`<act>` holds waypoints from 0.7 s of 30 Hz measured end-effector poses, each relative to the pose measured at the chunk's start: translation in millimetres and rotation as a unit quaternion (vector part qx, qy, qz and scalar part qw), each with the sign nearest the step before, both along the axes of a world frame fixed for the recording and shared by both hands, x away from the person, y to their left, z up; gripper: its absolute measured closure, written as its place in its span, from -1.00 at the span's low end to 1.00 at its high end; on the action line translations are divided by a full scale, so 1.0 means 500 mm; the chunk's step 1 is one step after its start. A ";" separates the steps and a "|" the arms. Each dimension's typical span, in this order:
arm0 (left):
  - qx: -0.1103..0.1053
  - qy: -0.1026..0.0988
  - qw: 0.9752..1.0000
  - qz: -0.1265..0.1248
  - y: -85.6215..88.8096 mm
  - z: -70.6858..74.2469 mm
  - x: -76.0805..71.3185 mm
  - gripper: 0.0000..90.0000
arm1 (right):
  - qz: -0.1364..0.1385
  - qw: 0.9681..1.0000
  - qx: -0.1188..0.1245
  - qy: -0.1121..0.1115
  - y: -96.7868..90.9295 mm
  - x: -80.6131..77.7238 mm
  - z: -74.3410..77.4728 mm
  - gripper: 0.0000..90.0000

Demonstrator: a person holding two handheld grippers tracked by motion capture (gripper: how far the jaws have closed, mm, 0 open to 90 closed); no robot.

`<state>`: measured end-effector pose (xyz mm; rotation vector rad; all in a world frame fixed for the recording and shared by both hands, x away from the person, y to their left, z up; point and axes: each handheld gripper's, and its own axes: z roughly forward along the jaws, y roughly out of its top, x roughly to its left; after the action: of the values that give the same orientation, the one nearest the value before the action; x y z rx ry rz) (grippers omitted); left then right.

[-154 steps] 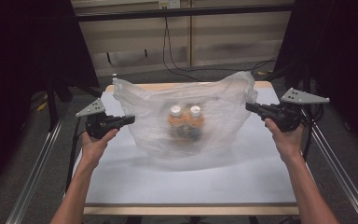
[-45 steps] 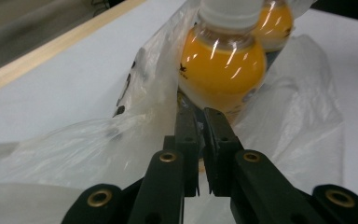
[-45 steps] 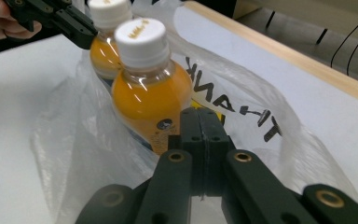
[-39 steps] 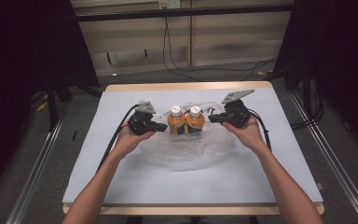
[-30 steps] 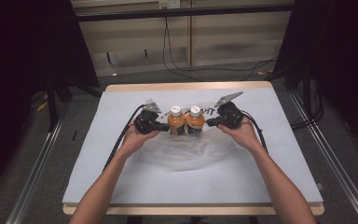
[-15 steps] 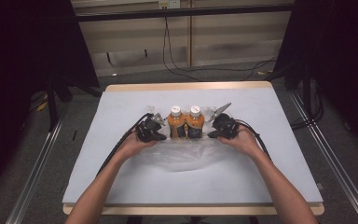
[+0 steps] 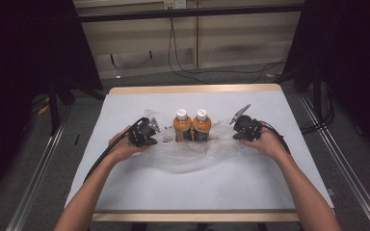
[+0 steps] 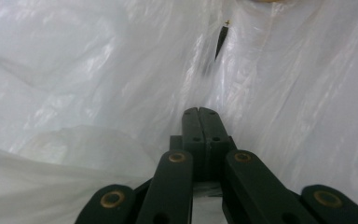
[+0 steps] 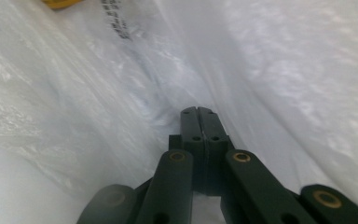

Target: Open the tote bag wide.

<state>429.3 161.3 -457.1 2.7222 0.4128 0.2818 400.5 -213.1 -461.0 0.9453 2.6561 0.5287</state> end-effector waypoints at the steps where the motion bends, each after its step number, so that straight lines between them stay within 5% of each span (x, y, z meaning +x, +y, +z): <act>1: 0.000 0.000 1.000 0.000 0.000 0.000 0.000 1.00 | 0.000 1.000 0.000 0.000 0.000 0.000 0.000 1.00; 7: -0.009 0.000 1.000 0.011 0.005 -0.003 0.020 1.00 | 0.004 0.999 -0.032 -0.017 -0.011 0.012 -0.001 1.00; 11: -0.006 -0.012 1.000 0.022 0.009 -0.005 0.039 1.00 | 0.001 0.999 -0.029 -0.020 -0.013 0.011 -0.002 1.00; 13: 0.003 -0.015 1.000 0.021 0.007 -0.004 0.043 1.00 | 0.010 1.000 -0.027 -0.009 -0.015 0.010 0.000 1.00; 16: 0.019 -0.025 0.999 0.019 0.007 -0.003 0.045 1.00 | 0.048 0.998 -0.036 0.036 -0.022 -0.001 0.010 1.00; 21: 0.018 -0.017 0.999 0.022 0.020 -0.002 0.045 1.00 | 0.066 0.995 -0.057 0.054 -0.023 -0.018 0.015 1.00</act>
<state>451.7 171.2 -458.4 2.7426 0.4620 0.3503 391.5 -224.8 -453.5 0.7923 2.8264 0.3575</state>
